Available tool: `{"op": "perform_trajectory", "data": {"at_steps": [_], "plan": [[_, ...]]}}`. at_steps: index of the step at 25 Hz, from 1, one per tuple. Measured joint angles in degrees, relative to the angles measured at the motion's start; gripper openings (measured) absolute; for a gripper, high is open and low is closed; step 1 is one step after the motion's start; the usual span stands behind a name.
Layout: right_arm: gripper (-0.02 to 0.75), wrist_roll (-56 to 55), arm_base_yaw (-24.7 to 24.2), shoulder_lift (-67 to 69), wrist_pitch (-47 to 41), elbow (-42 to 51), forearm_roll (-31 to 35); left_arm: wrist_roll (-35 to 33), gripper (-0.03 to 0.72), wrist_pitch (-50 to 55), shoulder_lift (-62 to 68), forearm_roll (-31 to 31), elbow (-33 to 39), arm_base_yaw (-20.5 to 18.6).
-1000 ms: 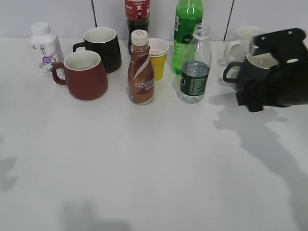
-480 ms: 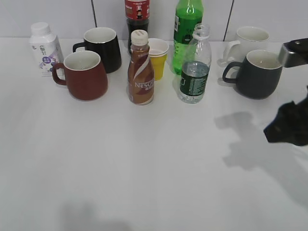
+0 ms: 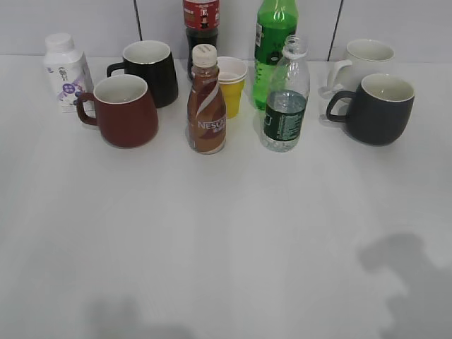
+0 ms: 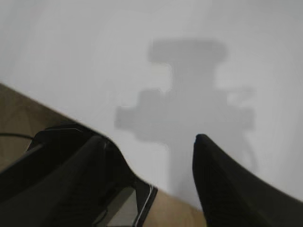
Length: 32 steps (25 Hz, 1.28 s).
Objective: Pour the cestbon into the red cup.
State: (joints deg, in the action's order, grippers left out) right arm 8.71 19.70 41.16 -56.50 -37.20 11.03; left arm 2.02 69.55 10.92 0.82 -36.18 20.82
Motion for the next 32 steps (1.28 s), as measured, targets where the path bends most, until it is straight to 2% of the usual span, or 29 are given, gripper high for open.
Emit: {"op": "perform_trajectory", "data": {"at_steps": [5, 13, 32], "plan": [[0.446, -1.16, 0.00, -14.60, -4.78, 6.27, -2.81, -0.60, 0.288, -2.53, -5.73, -0.07, 3.51, 0.04], [0.446, -2.05, 0.00, -33.60, -4.11, 8.00, -4.95, -2.83, 0.288, -7.81, -5.96, 0.47, 5.73, 0.04], [0.446, -2.20, 0.00, -35.33, -3.22, 8.18, -5.45, -2.83, 0.288, -8.29, -5.96, 0.36, 5.79, 0.04]]}}
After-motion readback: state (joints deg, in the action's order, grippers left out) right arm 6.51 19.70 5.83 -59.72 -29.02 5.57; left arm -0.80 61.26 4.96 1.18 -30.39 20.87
